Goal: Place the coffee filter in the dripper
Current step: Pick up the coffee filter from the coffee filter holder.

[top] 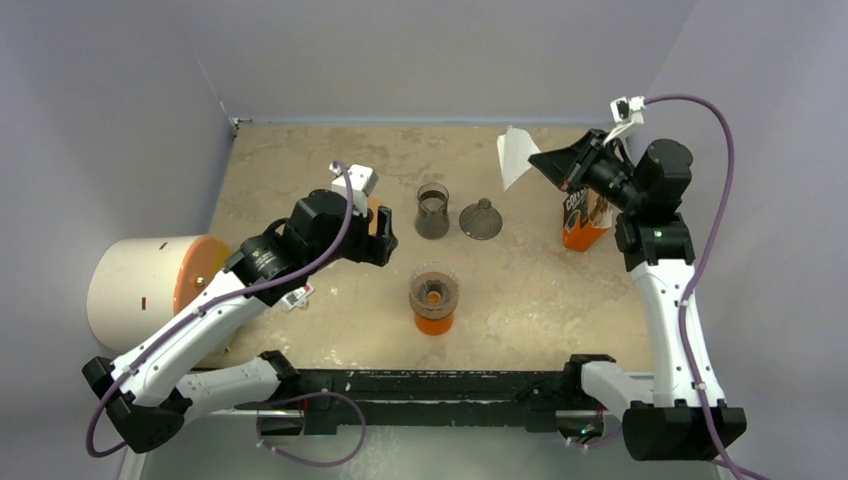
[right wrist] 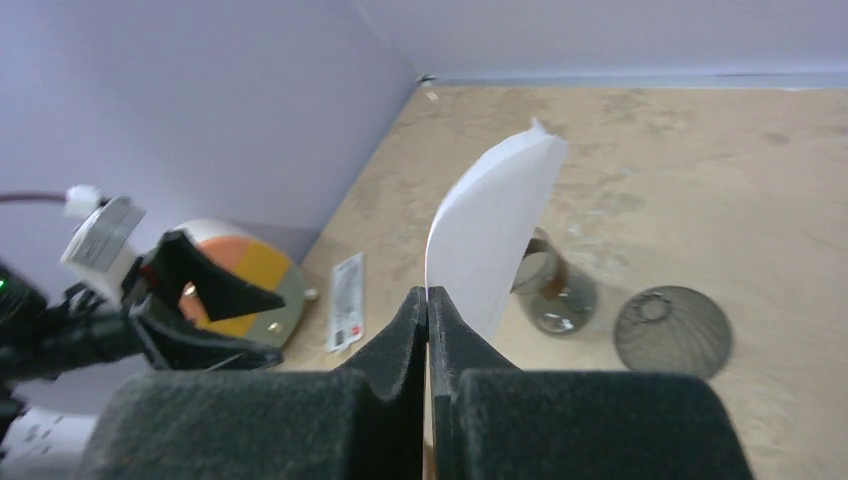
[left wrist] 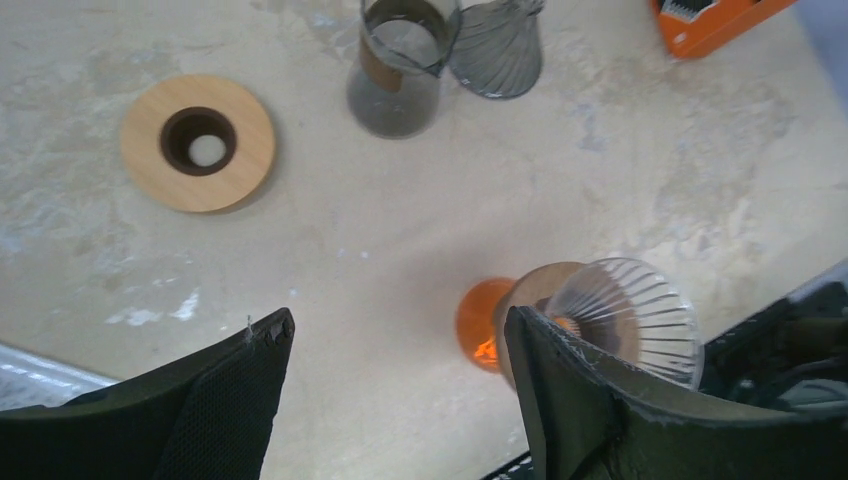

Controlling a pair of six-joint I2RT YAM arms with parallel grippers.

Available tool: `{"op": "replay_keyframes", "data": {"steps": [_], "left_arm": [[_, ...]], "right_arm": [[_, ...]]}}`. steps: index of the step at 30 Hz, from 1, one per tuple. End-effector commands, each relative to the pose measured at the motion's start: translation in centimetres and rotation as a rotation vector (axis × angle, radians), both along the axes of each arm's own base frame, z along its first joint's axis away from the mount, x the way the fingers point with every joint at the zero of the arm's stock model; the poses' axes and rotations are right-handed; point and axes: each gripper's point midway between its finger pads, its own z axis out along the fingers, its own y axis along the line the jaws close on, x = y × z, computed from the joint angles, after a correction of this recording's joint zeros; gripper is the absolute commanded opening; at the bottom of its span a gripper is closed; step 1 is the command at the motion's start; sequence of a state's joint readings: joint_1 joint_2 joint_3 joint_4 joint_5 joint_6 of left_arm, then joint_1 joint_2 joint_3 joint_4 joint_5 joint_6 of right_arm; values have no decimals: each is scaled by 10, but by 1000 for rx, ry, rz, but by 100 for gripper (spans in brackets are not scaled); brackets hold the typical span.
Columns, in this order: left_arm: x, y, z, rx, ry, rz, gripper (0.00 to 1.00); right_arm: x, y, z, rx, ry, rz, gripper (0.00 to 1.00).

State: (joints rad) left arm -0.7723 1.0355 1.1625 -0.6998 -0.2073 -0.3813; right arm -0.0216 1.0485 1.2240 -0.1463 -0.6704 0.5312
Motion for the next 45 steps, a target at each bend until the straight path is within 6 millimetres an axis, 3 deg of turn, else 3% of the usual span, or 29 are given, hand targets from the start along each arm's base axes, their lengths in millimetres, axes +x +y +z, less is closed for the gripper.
{"op": "replay_keyframes", "data": {"steps": [1,7,13,22,33,39,45], "left_arm": [[-8,-25,36,-239,-12,-37,77],[-20,-54,66,-472,18,-114,87],[-33,-75,99,-705,16,-201,90],[-58,-79,154,-972,-95,-358,90],[-77,-84,192,-1159,-158,-517,88],[-83,-88,201,-1210,-159,-574,85],[-93,-89,217,-1238,-188,-656,73]], "right_arm": [[-36,39,43,102,-166,210,0],[-64,71,61,166,-231,299,0],[-88,81,86,278,-298,387,0],[-119,94,113,366,-375,511,0],[-150,110,137,445,-436,620,0],[-165,124,141,496,-440,704,0],[-175,130,139,515,-439,742,0]]}}
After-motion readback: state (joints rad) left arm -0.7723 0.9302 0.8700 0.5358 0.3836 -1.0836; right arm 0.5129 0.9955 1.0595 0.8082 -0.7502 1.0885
